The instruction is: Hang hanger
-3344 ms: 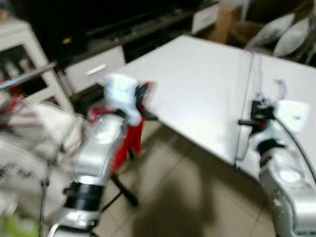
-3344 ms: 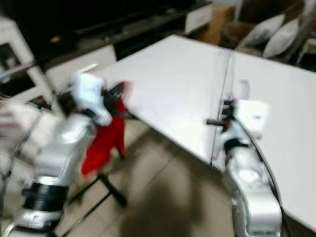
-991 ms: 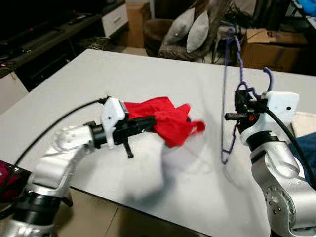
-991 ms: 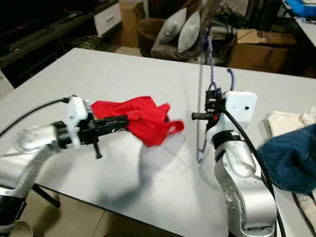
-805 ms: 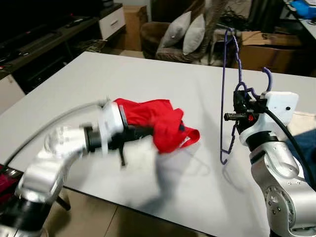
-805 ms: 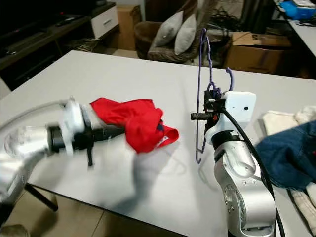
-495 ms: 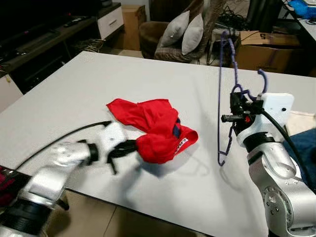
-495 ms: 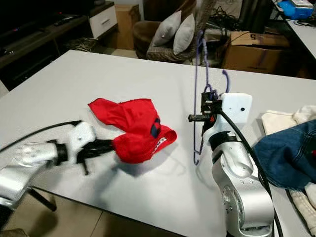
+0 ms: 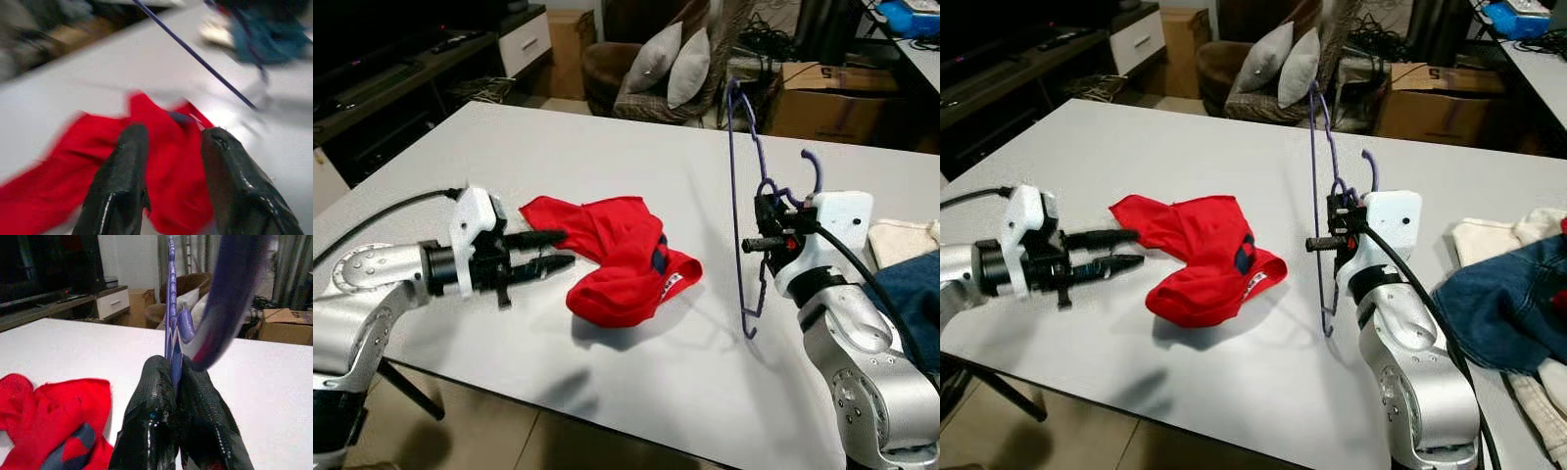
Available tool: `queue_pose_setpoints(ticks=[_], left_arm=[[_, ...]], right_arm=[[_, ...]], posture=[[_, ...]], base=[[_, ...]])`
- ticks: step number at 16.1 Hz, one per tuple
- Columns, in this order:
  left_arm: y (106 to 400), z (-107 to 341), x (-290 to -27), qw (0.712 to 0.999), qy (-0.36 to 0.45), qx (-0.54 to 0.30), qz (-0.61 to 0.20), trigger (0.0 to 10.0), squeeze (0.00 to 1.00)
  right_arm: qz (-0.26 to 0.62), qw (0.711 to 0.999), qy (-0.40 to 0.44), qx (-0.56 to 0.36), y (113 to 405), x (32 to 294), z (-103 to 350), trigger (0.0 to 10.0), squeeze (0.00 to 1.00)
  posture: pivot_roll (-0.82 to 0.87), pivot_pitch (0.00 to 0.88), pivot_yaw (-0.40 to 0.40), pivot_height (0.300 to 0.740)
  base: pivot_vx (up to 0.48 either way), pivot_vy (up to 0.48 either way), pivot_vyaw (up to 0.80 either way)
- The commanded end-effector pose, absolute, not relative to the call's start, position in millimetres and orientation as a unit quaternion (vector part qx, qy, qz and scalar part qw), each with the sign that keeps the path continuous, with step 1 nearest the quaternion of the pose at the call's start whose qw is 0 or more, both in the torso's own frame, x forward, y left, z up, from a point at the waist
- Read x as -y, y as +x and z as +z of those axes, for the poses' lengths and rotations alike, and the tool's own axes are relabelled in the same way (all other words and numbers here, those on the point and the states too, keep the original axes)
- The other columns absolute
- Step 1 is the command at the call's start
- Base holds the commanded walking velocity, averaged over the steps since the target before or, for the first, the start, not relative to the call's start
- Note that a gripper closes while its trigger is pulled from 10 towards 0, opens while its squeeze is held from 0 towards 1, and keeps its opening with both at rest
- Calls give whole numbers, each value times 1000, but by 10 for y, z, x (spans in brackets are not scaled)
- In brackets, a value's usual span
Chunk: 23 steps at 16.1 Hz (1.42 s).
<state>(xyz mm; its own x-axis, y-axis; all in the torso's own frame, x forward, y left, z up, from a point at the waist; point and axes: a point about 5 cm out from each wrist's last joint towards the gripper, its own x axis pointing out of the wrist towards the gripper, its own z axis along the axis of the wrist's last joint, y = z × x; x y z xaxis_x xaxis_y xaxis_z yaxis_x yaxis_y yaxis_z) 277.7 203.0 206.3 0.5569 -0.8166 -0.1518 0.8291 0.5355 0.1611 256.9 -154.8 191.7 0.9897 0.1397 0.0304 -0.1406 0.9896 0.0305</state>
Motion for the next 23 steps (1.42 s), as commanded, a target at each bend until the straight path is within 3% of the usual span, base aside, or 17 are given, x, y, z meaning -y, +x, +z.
queue_pose_setpoints(ticks=[1, 2, 3, 8, 12, 18, 23], left_arm=[[2868, 2228, -2086, 905, 114, 8, -409, 10000, 1000], [2959, 2257, -2011, 933, 112, 49, -338, 10000, 929], [2965, 2172, -1907, 954, 102, 59, -276, 10000, 0], [2711, 1828, -1638, 985, 45, 52, -157, 10000, 0], [2668, 1733, -1511, 984, 60, 39, -165, 10000, 0], [2547, 1599, -1512, 988, 61, 15, -144, 10000, 0], [2542, 1570, -1463, 985, 65, 11, -161, 10000, 0]], right_arm=[[83, 996, 20, 25, 2575, 1526, 1965, 10000, 0], [80, 996, 15, 25, 2569, 1534, 1972, 10000, 0], [60, 998, 0, 17, 2543, 1553, 1959, 10000, 0], [18, 1000, 4, 8, 2367, 1559, 1841, 10000, 0], [12, 1000, -4, -3, 2324, 1569, 1786, 10000, 0], [16, 998, -49, -45, 2168, 1600, 1617, 10000, 0], [5, 999, -23, -39, 2041, 1593, 1615, 10000, 0]], posture=[[90, 0, 42, 740], [91, 0, 43, 740], [73, 0, 49, 740], [63, 0, 36, 740], [51, 0, 26, 740], [39, 0, -1, 740], [26, 0, 12, 740]], base=[[0, 0, 0], [0, 0, 0], [0, 0, 0], [0, 0, 0], [-472, 0, 0], [0, 0, 0], [0, -57, -716]])
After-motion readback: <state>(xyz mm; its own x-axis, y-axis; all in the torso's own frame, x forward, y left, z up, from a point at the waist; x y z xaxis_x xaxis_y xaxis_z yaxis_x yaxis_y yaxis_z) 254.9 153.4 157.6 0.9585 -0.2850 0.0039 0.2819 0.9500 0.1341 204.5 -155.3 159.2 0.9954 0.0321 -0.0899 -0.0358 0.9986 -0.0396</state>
